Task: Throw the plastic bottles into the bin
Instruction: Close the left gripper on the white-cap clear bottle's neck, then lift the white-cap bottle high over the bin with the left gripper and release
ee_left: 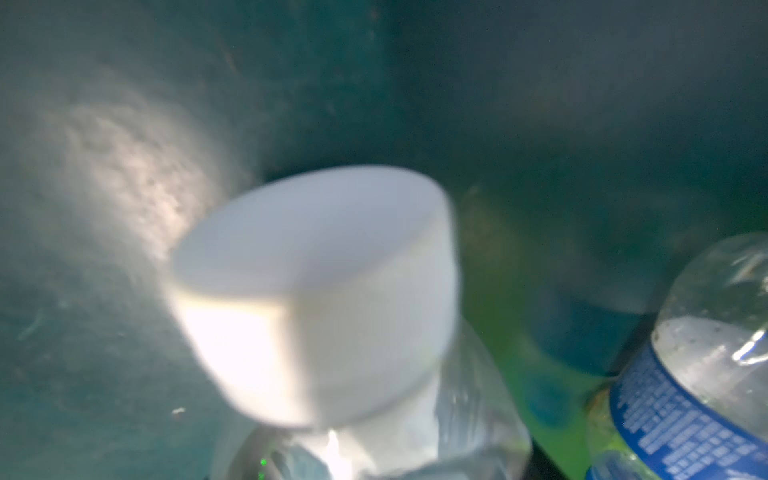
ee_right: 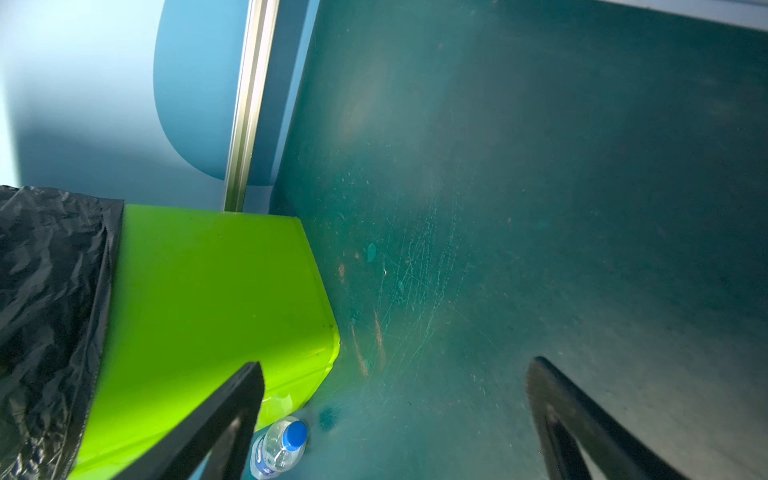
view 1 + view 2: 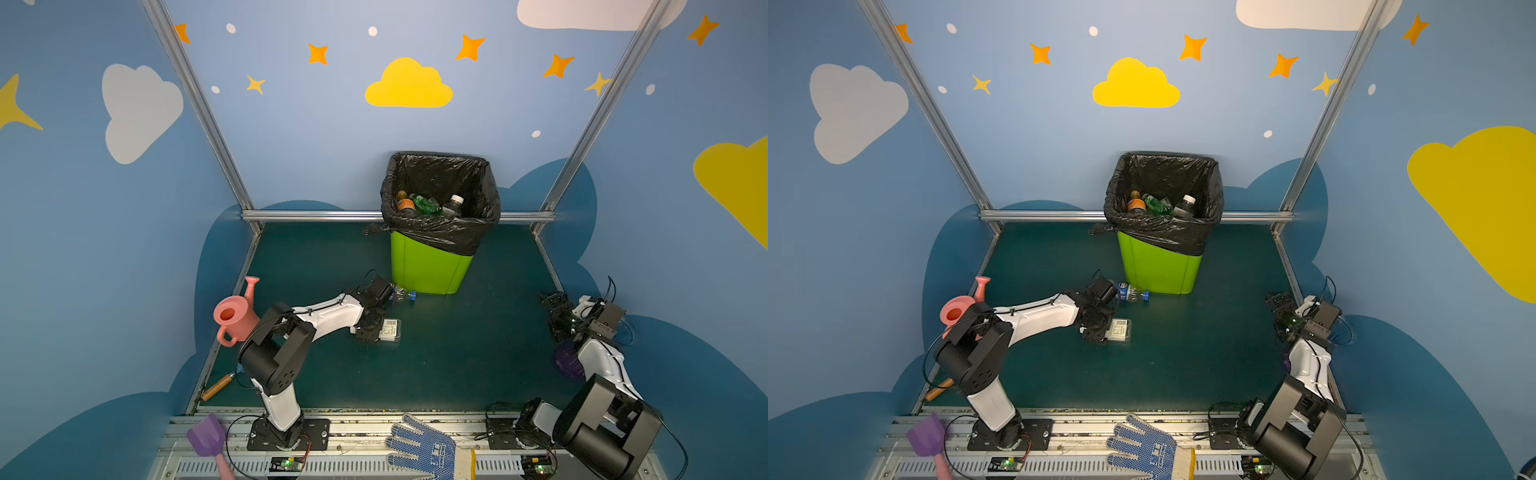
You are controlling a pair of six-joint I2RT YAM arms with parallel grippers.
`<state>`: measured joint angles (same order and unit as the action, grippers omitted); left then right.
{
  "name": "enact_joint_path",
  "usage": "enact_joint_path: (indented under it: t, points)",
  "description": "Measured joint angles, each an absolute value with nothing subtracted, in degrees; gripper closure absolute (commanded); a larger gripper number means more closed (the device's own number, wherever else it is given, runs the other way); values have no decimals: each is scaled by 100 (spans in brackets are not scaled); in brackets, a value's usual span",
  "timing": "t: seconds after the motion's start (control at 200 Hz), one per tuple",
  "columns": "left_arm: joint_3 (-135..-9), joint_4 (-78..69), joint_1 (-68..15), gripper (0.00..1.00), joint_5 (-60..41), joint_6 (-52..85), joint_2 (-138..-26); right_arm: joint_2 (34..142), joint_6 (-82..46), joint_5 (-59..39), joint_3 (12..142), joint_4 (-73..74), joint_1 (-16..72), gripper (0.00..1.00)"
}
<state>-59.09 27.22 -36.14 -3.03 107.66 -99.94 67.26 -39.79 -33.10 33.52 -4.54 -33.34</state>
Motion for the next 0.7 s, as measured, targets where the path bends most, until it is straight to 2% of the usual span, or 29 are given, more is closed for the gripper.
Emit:
enact_joint_path:
  t: [0.305,0.481,0.576,0.701]
  points:
    - [-5505,2569,-3236,54,-45,9977,-9489,6689,-3981,-3341,3350,-517,-3332,3]
    - [-5393,2449,-2965,59,576,8962,-8414,6598,-3983,-3347,3347,-720,-3328,4]
    - [-5857,2331,-2655,58,1028,7922,-7631,6563,-3981,-3347,3350,-808,-3271,5]
    - [-7310,1920,-2001,58,1347,6466,-6912,6560,-3981,-3352,3361,-847,-3103,5]
